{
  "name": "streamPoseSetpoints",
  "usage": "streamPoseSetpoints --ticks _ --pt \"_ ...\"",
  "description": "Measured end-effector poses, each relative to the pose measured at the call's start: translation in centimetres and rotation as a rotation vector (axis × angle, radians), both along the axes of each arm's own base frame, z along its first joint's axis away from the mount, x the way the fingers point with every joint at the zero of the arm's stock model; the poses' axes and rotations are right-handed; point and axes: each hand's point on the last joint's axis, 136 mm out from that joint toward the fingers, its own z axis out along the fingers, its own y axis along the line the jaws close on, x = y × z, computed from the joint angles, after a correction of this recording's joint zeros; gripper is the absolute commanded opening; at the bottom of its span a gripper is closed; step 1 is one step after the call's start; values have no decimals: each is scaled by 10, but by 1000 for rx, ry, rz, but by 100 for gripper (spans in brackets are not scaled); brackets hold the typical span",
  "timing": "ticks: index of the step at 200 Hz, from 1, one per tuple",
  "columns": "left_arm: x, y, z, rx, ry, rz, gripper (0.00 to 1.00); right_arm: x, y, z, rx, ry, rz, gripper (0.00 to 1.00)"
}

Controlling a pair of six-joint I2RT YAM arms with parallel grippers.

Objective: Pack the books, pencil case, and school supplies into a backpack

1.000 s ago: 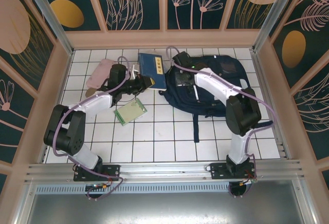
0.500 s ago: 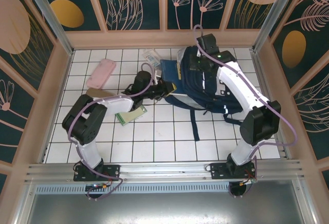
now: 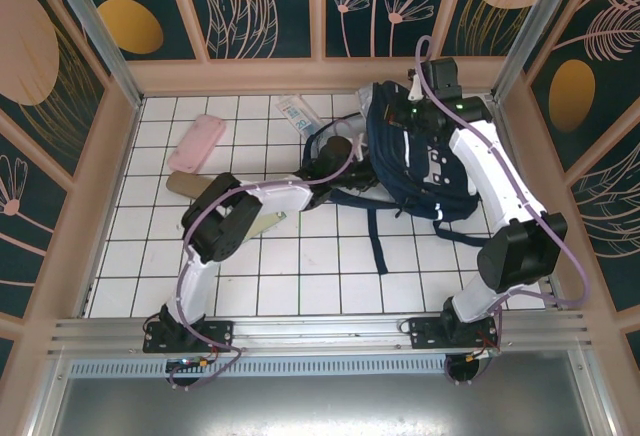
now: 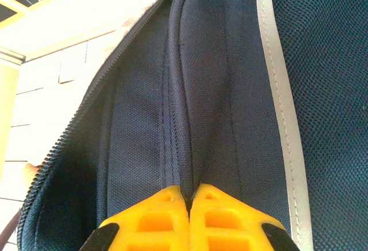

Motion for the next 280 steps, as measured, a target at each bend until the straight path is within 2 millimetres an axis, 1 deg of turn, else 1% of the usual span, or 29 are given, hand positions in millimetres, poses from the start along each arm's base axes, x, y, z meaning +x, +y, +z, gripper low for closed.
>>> streamPoseSetpoints --ticks 30,35,42,51,57,62,74,88,100,115,128,144,153,169,185,198,213,240,248,259,280 --pt "2 -31 -10 7 6 -30 0 -2 -1 -1 10 10 3 0" --pt "2 -36 -14 13 9 -36 2 -3 -1 -2 11 13 3 0" --pt "1 -42 -19 26 14 -42 7 -3 -1 -3 13 13 4 0" --pt "0 -50 -27 47 22 -53 22 -3 -1 -3 13 12 2 0" --pt "-1 -53 -32 61 23 -59 30 -3 -2 -4 11 14 0 0" --pt "-2 -55 -35 73 21 -62 36 -3 -3 -5 11 15 -3 0" --pt "-3 -54 -42 111 17 -61 47 -2 -6 -6 10 18 -8 0" --pt "-1 -50 -48 150 10 -51 56 -2 -6 -6 11 15 -10 0" --pt "0 -46 -52 191 -1 -45 62 -2 -8 -6 12 13 -12 0" --pt "0 -39 -55 246 -15 -32 65 -2 -8 -6 17 11 -14 0" --pt "0 -33 -53 290 -32 -23 66 -2 -9 -4 21 4 -15 0" --pt "1 -24 -47 341 -60 -7 71 -2 -9 -2 28 -1 -16 0" --pt "2 -20 -44 364 -79 -1 71 -2 -9 -2 31 -3 -15 0" --pt "2 -15 -41 394 -104 1 68 -2 -8 -3 37 0 -14 0" --pt "2 -15 -40 406 -118 -10 59 -2 -8 -4 44 4 -15 0" --pt "1 -19 -37 397 -121 -27 55 -2 -7 -5 48 6 -17 0" --pt "2 -26 -35 375 -120 -44 47 -1 -7 -4 51 1 -19 0" --pt "1 -35 -35 340 -122 -72 46 1 -9 -6 54 0 -24 0" --pt "1 -38 -35 329 -119 -80 46 1 -9 -7 55 1 -26 0" --pt "1 -42 -36 318 -114 -89 49 2 -9 -8 55 0 -28 0" --pt "3 -43 -37 316 -118 -88 60 3 -11 -9 55 -1 -31 0"
